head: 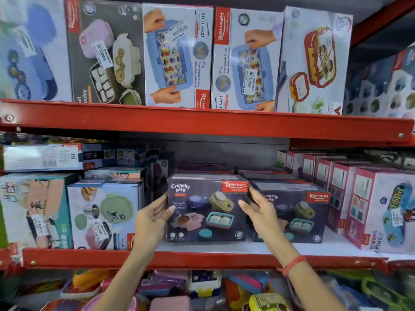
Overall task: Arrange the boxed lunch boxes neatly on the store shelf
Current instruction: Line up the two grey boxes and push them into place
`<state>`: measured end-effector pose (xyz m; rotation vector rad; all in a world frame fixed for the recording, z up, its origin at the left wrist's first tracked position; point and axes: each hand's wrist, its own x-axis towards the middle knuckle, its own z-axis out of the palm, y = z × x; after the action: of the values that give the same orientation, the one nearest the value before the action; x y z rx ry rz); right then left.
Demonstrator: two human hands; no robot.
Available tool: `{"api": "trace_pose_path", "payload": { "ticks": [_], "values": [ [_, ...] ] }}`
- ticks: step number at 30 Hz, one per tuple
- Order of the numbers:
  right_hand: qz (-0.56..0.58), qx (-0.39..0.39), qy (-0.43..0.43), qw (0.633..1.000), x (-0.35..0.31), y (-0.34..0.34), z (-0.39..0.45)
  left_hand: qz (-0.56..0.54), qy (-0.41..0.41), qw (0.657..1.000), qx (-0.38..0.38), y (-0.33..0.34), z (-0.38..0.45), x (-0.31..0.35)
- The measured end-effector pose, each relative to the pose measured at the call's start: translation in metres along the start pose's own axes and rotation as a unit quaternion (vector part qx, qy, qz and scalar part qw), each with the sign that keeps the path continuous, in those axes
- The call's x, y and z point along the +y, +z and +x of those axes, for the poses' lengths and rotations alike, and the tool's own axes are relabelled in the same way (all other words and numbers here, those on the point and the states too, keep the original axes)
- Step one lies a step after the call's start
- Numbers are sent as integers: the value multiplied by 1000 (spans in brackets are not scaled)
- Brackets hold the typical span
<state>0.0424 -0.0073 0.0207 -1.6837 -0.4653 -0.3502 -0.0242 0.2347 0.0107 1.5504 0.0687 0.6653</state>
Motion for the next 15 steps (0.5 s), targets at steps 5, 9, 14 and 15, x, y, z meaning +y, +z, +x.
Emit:
{"api": "trace_pose_path", "payload": {
  "ticks": [5,9,14,15],
  "values": [
    [-10,36,6,999,20,13,-12,5,-14,999,37,11,-11,-14],
    [-38,56,-3,998,24,22,-23,23,-12,999,48,11,-20,-21],
    [-80,66,0,995,35,27,-30,37,-21,998,42,8,-22,-27],
    [-89,65,4,994,36,28,-32,36,-20,998,40,8,-22,-28]
  ]
}}
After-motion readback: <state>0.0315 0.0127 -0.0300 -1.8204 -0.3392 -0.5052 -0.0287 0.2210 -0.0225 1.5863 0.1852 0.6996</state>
